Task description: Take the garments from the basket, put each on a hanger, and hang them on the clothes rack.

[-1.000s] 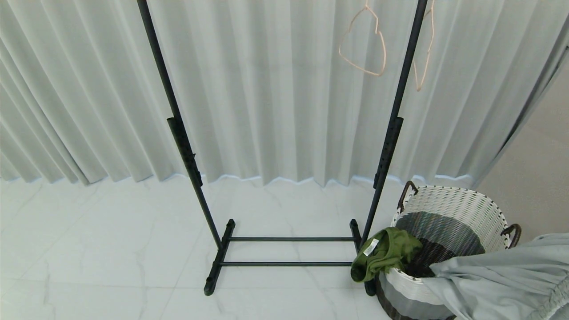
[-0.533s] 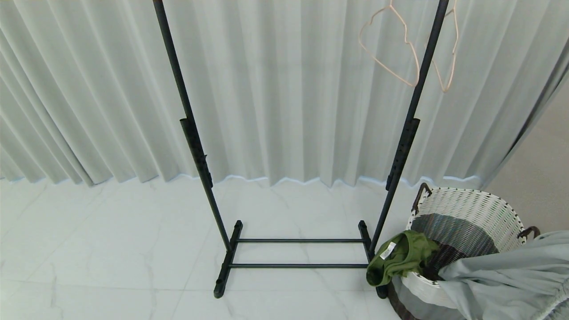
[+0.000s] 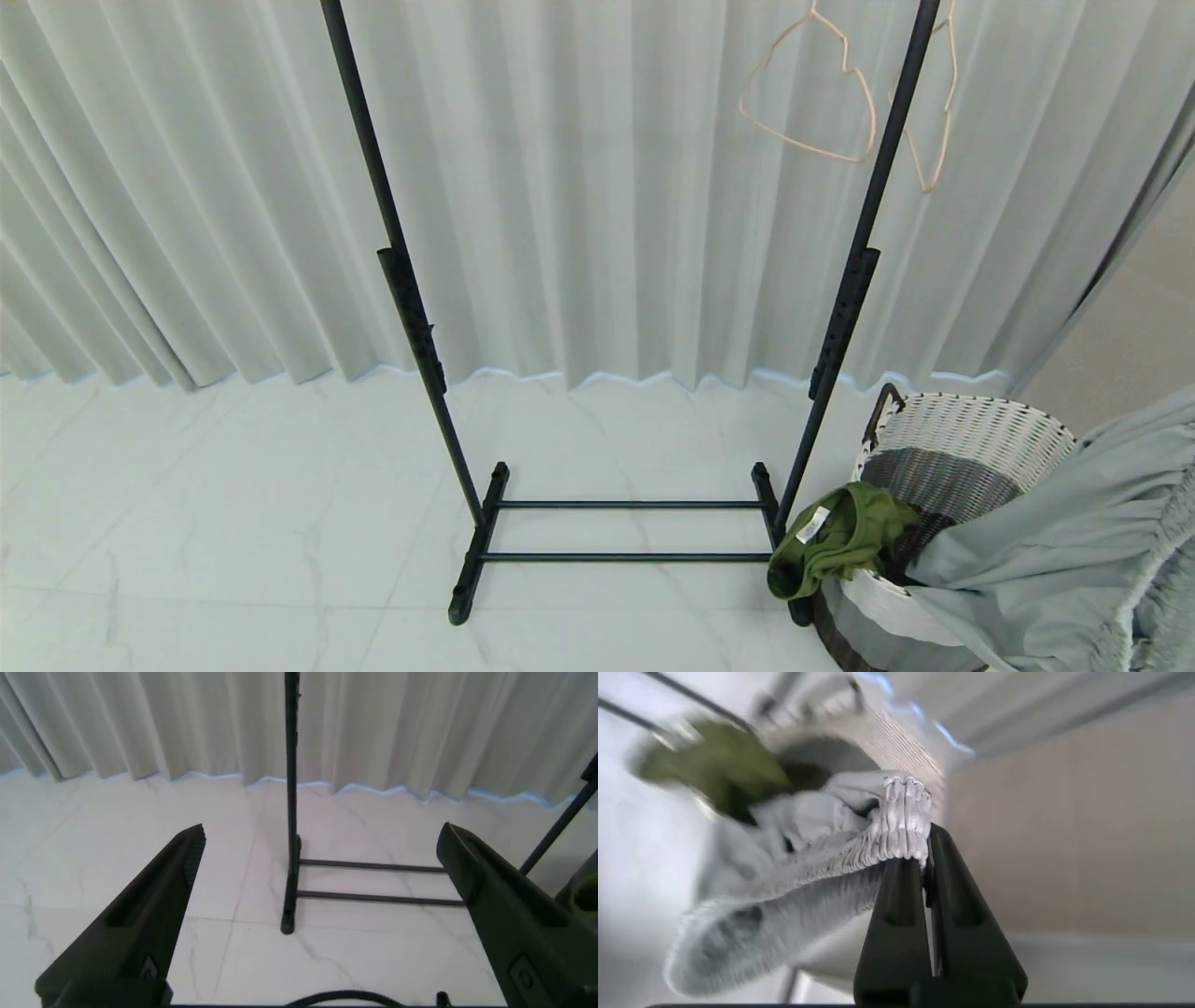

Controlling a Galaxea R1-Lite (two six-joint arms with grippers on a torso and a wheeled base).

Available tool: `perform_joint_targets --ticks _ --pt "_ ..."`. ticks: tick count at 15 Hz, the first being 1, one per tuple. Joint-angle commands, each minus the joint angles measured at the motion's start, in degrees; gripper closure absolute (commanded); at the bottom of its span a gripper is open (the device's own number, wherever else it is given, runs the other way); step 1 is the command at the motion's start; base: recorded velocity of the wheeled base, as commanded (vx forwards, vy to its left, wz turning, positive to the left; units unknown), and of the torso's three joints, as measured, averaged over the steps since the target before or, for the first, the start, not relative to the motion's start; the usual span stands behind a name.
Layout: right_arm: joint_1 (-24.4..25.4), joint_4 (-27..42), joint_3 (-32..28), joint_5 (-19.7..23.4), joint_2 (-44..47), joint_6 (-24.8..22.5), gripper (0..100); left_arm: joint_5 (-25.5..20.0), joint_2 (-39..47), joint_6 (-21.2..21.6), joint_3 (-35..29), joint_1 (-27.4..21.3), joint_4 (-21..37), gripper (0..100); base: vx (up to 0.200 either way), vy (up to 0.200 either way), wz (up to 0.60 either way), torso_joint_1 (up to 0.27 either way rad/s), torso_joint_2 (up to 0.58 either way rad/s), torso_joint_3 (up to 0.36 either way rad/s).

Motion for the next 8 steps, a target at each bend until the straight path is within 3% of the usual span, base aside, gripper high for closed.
perform_joint_targets --ticks 1,3,5,7,8 --pt "7.7 4.3 -7.4 -0.1 6.0 5.6 100 0.0 0.0 0.9 0.0 0.1 0.0 0 0.0 0.0 0.0 0.0 0.0 0.0" --pt "12.9 13.3 -14.2 0.0 8.3 10.3 100 0.0 0.0 1.2 0.0 0.1 0.0 0 0.0 0.0 0.0 0.0 0.0 0.0" --pt "19.3 17.5 -17.4 0.0 10.8 16.3 100 -3.2 0.0 2.7 -0.4 0.0 -0.7 0 0.0 0.0 0.0 0.0 0.0 0.0" --pt "23.9 17.5 -17.7 0.0 12.7 21.4 100 -11.6 4.0 1.3 -9.3 -0.5 -1.1 0 0.0 0.0 0.0 0.0 0.0 0.0" --pt "25.4 17.5 -17.8 0.1 13.1 23.5 100 -13.1 8.9 1.3 -14.9 -0.5 -1.2 0 0.0 0.0 0.0 0.0 0.0 0.0"
